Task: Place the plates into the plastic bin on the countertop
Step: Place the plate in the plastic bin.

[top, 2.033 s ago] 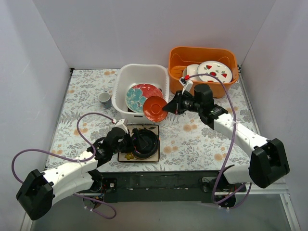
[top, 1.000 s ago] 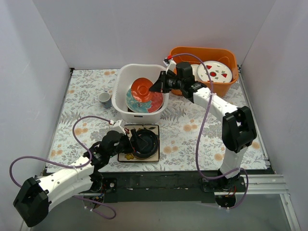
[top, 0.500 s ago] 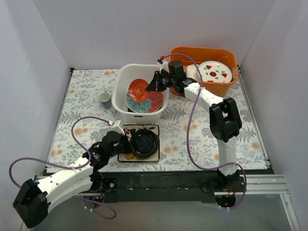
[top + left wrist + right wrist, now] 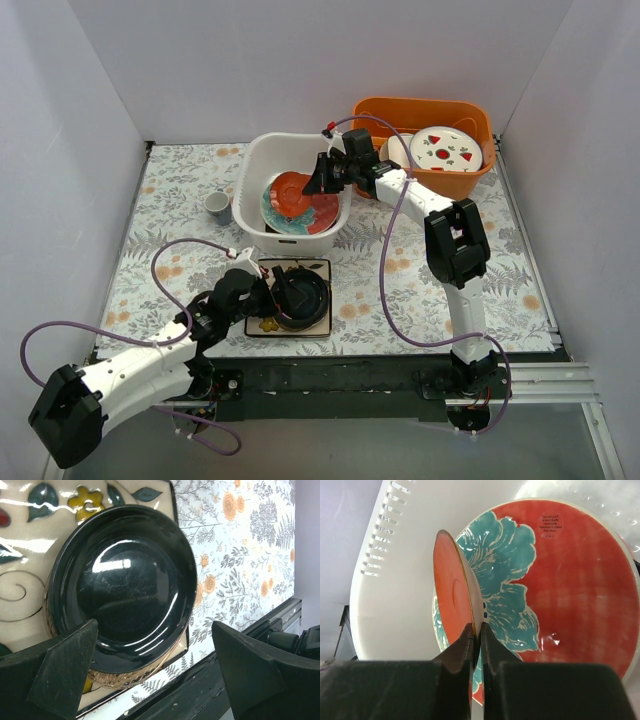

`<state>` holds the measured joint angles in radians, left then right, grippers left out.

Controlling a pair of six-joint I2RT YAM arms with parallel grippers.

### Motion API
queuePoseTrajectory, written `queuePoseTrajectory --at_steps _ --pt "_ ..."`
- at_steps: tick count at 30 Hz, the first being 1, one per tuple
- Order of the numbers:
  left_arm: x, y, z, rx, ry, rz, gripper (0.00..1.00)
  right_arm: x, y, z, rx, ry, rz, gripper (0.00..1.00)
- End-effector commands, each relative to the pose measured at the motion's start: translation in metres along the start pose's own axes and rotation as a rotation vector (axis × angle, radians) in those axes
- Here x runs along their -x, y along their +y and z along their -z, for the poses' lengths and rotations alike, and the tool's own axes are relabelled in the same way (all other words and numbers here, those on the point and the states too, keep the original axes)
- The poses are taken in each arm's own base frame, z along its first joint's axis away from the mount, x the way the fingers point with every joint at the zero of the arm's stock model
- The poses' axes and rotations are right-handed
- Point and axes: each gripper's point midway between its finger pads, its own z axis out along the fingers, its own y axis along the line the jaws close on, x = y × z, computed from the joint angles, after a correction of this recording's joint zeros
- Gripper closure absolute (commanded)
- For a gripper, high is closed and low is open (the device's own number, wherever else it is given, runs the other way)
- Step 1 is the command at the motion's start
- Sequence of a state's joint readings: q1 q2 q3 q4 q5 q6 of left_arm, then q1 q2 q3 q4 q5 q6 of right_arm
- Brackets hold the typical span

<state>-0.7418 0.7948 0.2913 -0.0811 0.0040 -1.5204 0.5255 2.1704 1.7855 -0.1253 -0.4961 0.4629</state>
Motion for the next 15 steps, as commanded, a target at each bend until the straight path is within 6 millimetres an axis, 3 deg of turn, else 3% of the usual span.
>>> queuePoseTrajectory --at_steps 1,4,7,15 --pt "0.026 -0.042 0.004 -0.110 -0.043 -0.045 0.03 0.021 0.002 0.004 -0.009 -0.043 0.051 0.87" --pt "0.035 -0.050 0.006 -0.122 -0.063 -0.051 0.03 0.023 0.001 0.008 -0.031 -0.058 0.067 0.70" --pt "0.038 -0.049 0.008 -0.103 -0.071 -0.048 0.03 0.026 0.004 0.012 -0.032 -0.069 0.070 0.60" --pt "0.047 -0.028 0.010 0.029 -0.121 0.025 0.03 0.038 0.015 0.024 -0.034 -0.106 0.100 0.46"
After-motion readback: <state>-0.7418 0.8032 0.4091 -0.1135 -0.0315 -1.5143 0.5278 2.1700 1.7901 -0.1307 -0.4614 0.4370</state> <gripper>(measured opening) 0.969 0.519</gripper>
